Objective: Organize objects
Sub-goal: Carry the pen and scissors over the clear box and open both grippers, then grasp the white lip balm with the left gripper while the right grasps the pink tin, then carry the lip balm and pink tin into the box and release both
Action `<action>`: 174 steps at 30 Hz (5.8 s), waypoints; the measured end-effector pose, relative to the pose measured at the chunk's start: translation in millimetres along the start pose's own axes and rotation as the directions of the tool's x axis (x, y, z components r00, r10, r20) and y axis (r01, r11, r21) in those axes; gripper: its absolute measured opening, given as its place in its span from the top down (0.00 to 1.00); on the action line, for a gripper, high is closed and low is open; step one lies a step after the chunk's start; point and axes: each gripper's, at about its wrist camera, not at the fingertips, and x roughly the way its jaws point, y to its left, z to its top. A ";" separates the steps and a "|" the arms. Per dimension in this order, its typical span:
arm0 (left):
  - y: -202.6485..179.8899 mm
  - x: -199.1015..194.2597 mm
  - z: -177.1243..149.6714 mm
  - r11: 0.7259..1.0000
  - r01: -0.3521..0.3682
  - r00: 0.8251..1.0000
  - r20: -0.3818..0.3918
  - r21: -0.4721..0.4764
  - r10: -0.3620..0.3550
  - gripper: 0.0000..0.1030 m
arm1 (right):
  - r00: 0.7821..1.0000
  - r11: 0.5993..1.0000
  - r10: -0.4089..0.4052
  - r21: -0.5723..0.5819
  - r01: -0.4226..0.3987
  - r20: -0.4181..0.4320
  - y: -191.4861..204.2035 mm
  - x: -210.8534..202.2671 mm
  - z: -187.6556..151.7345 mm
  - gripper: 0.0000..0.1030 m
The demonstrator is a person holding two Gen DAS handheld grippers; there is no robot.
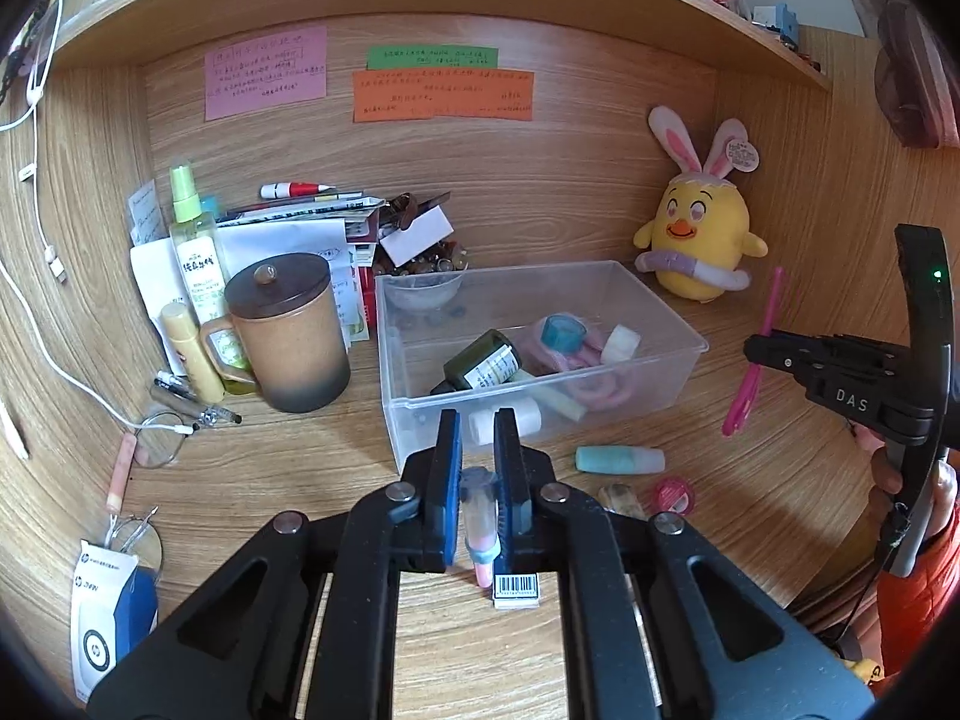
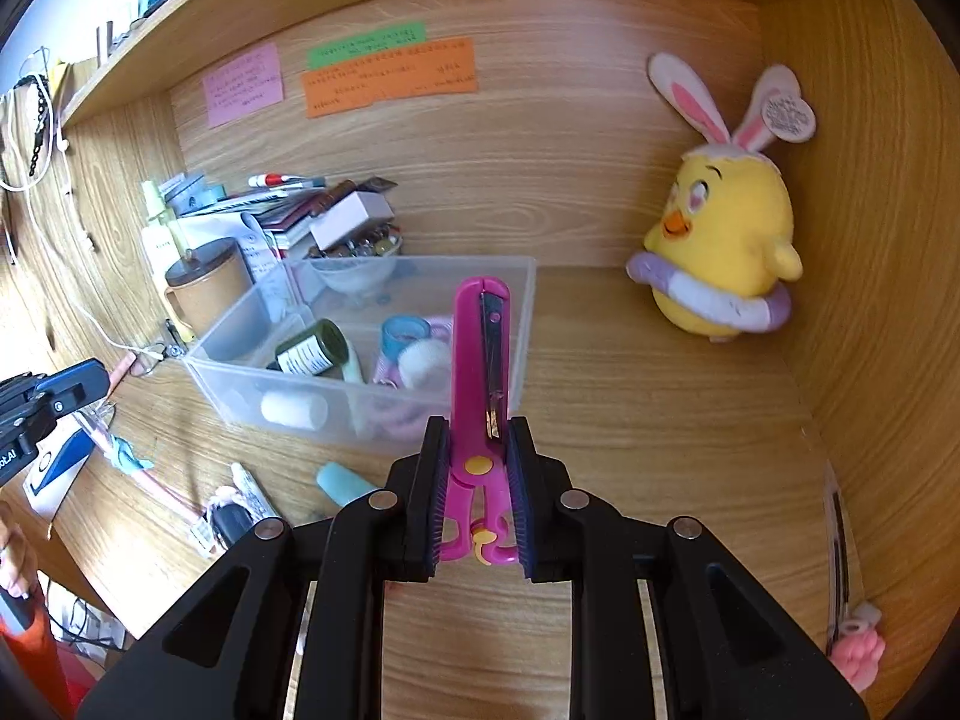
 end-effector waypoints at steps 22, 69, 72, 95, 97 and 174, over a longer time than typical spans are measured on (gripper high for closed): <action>18.5 -0.1 90.3 0.998 -0.056 0.988 0.142 -0.025 0.059 0.91 | 0.997 0.993 0.046 -0.110 -0.040 0.057 31.1 21.1 65.5 0.83; 27.3 78.8 82.0 0.997 -0.014 1.000 -0.027 -0.076 0.012 0.14 | 0.987 0.958 0.090 -0.260 -0.122 -0.130 73.6 93.2 67.8 0.37; 23.2 67.1 75.2 0.997 -0.008 1.000 -0.025 -0.076 0.006 0.08 | 0.990 0.962 0.091 -0.248 -0.116 -0.108 67.1 76.7 61.6 0.35; -24.6 49.3 -52.6 0.995 0.069 0.957 -0.278 -0.067 -0.085 0.03 | 0.975 0.986 0.094 -0.115 -0.119 -0.201 25.2 32.7 -44.2 0.23; -26.4 48.4 -62.8 0.993 0.081 0.949 -0.298 -0.082 -0.102 0.03 | 0.968 0.985 0.107 -0.106 -0.133 -0.226 24.5 35.9 -52.1 0.23; -41.8 85.5 59.2 0.995 0.088 0.992 -0.082 -0.049 -0.092 0.86 | 0.990 0.983 0.142 -0.116 -0.142 -0.006 13.3 26.7 31.7 0.68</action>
